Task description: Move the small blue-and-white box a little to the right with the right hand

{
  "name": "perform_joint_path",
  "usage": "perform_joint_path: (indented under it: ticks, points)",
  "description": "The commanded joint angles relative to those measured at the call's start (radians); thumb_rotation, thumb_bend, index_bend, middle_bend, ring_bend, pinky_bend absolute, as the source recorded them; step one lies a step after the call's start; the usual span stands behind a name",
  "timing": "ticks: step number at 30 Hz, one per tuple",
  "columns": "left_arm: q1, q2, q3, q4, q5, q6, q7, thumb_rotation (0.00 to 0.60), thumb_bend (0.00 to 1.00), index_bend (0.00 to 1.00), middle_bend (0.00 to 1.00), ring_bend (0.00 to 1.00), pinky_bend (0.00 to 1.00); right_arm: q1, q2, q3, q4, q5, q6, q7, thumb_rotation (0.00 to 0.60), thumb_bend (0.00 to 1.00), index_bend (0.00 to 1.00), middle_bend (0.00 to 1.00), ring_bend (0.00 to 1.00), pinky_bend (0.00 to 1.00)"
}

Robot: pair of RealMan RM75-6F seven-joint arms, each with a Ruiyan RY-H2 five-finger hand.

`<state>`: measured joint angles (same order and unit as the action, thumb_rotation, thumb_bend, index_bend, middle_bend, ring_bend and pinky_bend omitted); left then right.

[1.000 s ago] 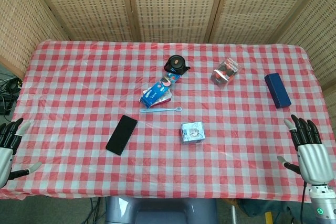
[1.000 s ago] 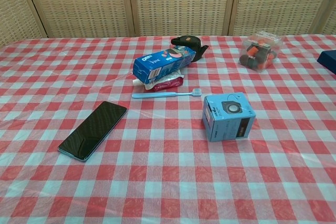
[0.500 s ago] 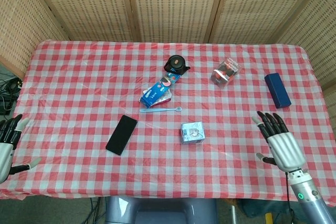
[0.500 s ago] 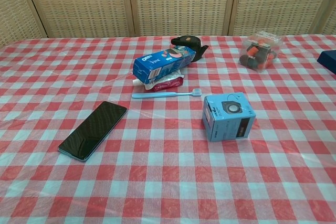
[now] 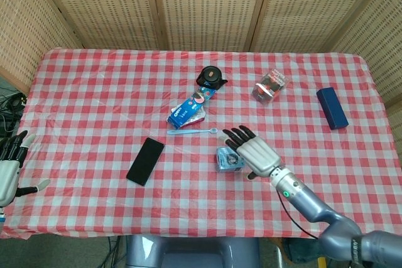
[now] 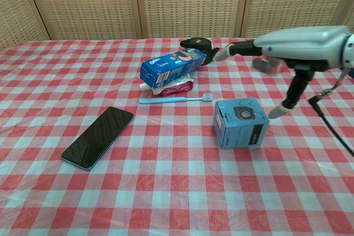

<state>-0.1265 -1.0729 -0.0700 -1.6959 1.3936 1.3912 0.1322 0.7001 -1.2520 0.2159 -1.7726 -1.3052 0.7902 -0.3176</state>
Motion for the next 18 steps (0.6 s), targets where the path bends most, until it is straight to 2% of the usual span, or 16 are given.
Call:
perform_joint_path:
  ticks: [1, 3, 8, 12, 16, 18]
  points:
    - [-0.007, 0.0, -0.007, 0.004, -0.015, -0.011, -0.003, 0.6, 0.0, 0.0, 0.0, 0.0, 0.0, 0.072, -0.099, 0.029, 0.057, 0.141, -0.034, -0.117, 0.6, 0.0, 0.12, 0.16, 0.1, 0.09]
    - [-0.01, 0.002, -0.011, 0.005, -0.029, -0.02, -0.014, 0.6, 0.0, 0.0, 0.0, 0.0, 0.0, 0.102, -0.146, 0.016, 0.076, 0.204, -0.032, -0.175, 0.6, 0.0, 0.14, 0.21, 0.15, 0.13]
    - [-0.014, 0.011, -0.009, 0.0, -0.034, -0.032, -0.026, 0.6, 0.0, 0.0, 0.0, 0.0, 0.0, 0.148, -0.225, -0.027, 0.125, 0.282, 0.015, -0.319, 0.6, 0.0, 0.15, 0.24, 0.18, 0.16]
    - [-0.017, 0.011, -0.006, 0.001, -0.033, -0.037, -0.026, 0.6, 0.0, 0.0, 0.0, 0.0, 0.0, 0.176, -0.267, -0.055, 0.155, 0.333, 0.053, -0.406, 0.6, 0.01, 0.19, 0.28, 0.21, 0.27]
    - [-0.018, 0.012, -0.005, 0.001, -0.032, -0.036, -0.029, 0.6, 0.0, 0.0, 0.0, 0.0, 0.0, 0.192, -0.284, -0.068, 0.162, 0.365, 0.07, -0.445, 0.6, 0.01, 0.21, 0.29, 0.23, 0.35]
    - [-0.018, 0.013, -0.005, 0.001, -0.032, -0.035, -0.031, 0.6, 0.0, 0.0, 0.0, 0.0, 0.0, 0.199, -0.29, -0.074, 0.166, 0.376, 0.079, -0.463, 0.6, 0.03, 0.24, 0.32, 0.27, 0.41]
